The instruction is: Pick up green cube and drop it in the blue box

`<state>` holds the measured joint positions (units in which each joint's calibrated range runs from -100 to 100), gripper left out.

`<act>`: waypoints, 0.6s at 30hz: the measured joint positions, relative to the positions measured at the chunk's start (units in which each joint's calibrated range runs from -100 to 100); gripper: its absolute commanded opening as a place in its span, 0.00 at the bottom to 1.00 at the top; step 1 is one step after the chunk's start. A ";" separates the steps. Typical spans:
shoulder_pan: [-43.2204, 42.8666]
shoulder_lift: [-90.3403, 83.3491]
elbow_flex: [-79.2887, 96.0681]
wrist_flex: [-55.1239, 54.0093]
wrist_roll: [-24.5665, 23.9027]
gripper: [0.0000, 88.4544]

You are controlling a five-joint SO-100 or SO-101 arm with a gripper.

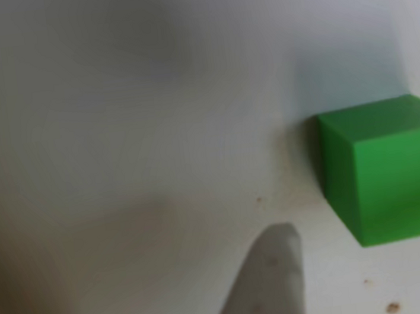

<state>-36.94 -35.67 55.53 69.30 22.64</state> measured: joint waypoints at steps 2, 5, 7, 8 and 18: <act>0.00 0.00 0.00 0.00 0.59 0.39; 0.00 1.50 0.00 0.00 1.03 0.39; 0.00 3.17 0.00 -0.08 1.03 0.39; 0.00 4.01 0.00 -0.58 1.03 0.39; 0.00 9.44 -0.89 -7.12 1.03 0.39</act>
<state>-36.94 -26.23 54.63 62.18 23.66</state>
